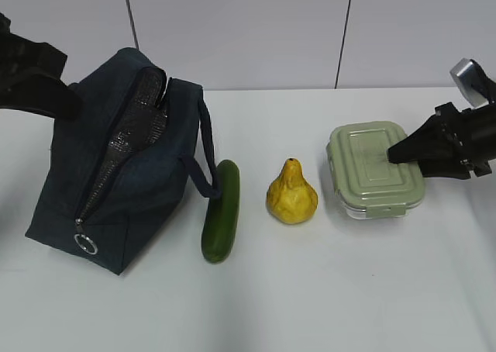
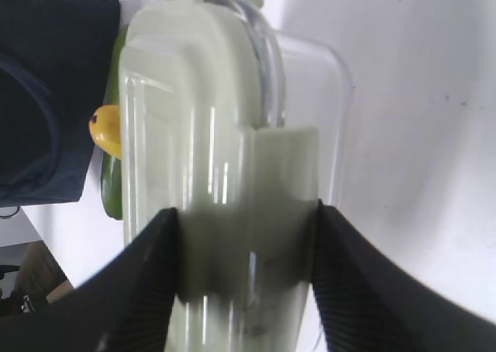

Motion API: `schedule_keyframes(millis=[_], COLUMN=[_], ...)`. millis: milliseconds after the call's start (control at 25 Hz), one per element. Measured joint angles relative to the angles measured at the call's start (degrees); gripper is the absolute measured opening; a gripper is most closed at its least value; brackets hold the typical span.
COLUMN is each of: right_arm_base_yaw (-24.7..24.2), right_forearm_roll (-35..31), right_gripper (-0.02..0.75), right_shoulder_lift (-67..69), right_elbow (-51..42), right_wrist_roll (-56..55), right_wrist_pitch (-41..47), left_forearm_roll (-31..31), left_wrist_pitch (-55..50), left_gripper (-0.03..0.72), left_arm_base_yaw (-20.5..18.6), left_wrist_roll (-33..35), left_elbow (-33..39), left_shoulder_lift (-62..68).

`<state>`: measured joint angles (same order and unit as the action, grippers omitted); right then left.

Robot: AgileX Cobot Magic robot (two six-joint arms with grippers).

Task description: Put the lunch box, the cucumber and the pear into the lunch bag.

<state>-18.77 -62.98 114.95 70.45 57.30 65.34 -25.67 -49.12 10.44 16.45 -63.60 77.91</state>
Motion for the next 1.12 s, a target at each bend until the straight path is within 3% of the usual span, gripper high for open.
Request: schedule_keyframes(millis=[800,1120], right_arm_base_yaw=[5.55,11.11], right_forearm_roll=[-6.12,-11.51], right_gripper=[0.39,0.39], right_shoulder_lift=[-8.48,-11.16], right_elbow=[-0.19,-0.32], right_wrist_roll=[-2.26,-3.02], right_wrist_pitch=[0.43,0.56], left_forearm_roll=[0.0,0.0], left_wrist_pitch=[-0.23,-0.28], left_gripper=[0.004,0.004], left_arm_base_yaw=[0.0,0.0], left_wrist_roll=[0.0,0.0], left_elbow=[0.0,0.0], left_shoulder_lift=[0.02,0.06])
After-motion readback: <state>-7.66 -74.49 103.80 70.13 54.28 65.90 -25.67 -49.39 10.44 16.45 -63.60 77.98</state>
